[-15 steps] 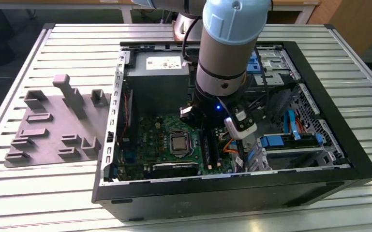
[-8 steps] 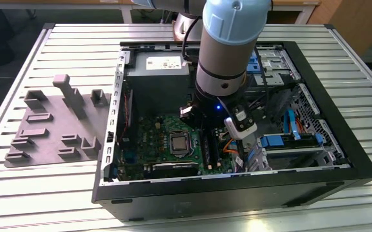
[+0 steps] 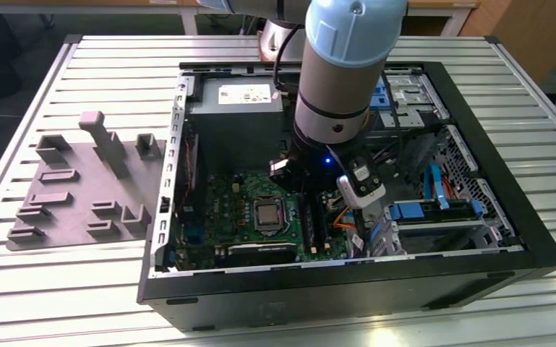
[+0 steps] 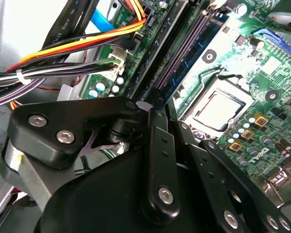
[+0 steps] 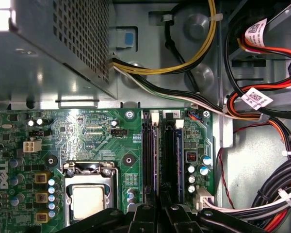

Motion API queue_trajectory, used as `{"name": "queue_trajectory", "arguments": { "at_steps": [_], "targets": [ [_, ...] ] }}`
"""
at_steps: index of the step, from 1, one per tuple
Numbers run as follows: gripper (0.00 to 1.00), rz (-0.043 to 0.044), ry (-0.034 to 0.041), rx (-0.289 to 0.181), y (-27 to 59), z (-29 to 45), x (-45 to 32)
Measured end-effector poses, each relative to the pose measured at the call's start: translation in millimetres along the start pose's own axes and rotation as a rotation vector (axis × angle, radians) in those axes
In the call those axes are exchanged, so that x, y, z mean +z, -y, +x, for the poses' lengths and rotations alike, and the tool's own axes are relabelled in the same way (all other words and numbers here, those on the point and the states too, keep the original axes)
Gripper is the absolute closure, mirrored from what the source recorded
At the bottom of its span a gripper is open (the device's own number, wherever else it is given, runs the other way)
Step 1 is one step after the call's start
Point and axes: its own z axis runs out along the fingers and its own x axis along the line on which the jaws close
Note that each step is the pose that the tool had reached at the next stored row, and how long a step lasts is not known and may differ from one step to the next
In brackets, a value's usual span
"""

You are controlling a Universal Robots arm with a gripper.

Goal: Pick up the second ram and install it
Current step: 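Press down the second ram until it locks into place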

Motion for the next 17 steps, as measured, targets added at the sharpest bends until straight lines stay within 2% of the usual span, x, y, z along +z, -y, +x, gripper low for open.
{"name": "queue_trajectory", "arguments": {
  "at_steps": [17],
  "targets": [
    [0.86, 0.0002, -0.0011, -0.008, -0.1, -1.0, 0.3]
  ]
}}
